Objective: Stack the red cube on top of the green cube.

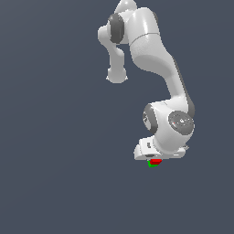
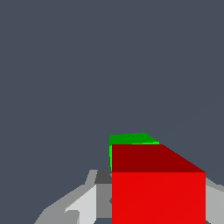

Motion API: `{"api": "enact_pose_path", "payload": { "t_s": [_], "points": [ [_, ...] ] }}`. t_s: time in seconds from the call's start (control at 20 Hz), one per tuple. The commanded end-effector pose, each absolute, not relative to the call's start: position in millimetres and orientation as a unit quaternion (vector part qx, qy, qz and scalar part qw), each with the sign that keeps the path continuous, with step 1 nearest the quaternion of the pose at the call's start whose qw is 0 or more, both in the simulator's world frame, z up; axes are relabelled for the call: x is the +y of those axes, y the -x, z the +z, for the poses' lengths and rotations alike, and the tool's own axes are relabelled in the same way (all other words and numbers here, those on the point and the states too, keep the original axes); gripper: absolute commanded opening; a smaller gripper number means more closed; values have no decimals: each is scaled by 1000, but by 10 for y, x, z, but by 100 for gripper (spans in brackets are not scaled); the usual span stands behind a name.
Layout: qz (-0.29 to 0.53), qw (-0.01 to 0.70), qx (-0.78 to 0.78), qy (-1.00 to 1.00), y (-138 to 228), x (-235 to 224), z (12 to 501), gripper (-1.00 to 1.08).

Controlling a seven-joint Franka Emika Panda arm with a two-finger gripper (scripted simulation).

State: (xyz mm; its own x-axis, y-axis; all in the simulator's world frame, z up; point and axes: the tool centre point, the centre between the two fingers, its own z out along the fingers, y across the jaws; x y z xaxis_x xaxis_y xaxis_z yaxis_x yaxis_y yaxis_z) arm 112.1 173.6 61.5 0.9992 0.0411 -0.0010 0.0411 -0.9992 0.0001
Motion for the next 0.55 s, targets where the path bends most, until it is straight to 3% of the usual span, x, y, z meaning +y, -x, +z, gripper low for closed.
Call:
{"api": "enact_pose_path", "payload": {
  "t_s": [0.0,0.05,0.5],
  "points": [
    [0,0,20,-1000,-1132,1741,619,-100],
    [0,0,20,-1000,-1132,1741,619,100],
    [0,0,20,-1000,-1132,1741,619,100]
  ]
}}
